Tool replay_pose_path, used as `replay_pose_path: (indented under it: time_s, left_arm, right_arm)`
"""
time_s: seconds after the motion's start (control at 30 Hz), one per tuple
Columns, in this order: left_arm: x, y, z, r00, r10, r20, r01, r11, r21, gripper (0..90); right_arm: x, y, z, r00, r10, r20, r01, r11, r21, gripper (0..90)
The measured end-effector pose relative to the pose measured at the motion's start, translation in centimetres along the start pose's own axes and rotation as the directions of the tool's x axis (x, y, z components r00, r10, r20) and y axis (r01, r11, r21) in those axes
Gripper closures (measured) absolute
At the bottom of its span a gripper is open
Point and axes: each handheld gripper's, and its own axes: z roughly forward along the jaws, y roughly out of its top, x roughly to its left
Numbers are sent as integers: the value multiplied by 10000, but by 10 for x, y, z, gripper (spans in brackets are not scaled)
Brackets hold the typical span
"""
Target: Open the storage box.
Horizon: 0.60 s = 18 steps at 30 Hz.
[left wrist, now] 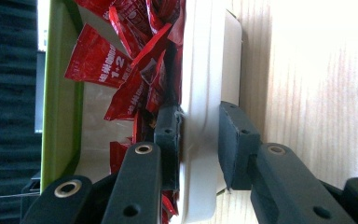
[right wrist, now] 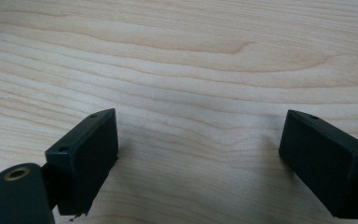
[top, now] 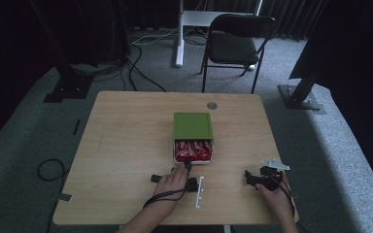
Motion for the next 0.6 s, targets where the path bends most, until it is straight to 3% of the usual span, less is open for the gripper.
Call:
replay_pose_path:
  time_s: [0.6]
  left_arm:
    - [-5, 3, -16, 9999, -41, 139, 43, 9999, -124, 722]
  right_arm:
    - [0, 0, 0, 10000, 6, -1, -6, 10000, 2, 113]
